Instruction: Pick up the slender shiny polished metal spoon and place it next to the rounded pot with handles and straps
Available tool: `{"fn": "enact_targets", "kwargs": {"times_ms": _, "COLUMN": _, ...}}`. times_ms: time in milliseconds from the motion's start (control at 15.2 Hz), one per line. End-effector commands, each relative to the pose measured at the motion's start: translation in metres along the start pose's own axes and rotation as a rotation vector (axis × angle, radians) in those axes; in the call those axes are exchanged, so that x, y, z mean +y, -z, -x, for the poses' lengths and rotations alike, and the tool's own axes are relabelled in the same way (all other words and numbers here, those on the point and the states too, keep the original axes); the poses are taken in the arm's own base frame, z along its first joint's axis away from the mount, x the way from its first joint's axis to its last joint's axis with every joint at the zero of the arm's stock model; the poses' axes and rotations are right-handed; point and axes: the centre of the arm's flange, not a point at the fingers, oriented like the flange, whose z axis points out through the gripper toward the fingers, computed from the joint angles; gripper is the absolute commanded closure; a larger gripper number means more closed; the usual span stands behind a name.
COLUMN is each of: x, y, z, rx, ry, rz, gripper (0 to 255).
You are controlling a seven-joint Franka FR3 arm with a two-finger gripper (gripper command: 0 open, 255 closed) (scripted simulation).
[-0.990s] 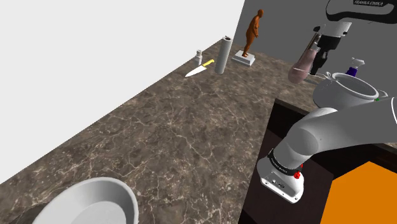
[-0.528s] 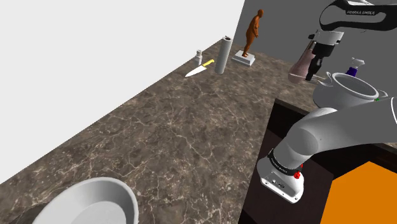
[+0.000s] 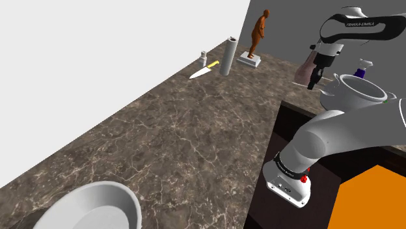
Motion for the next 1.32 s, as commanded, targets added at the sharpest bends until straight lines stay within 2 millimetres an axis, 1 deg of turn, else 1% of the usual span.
{"fn": "enact_targets", "kwargs": {"times_ms": 0, "x": 0.002, "y": -0.01, "z": -0.002, "rx": 0.0, "ry": 0.0, "rz": 0.0, "gripper": 255}}
{"fn": "enact_targets", "kwargs": {"times_ms": 990, "x": 0.013, "y": -0.087, "z": -0.013, "rx": 0.0, "ry": 0.0, "rz": 0.0, "gripper": 255}}
{"fn": "enact_targets", "kwargs": {"times_ms": 1254, "x": 0.013, "y": -0.087, "z": -0.013, "rx": 0.0, "ry": 0.0, "rz": 0.0, "gripper": 255}}
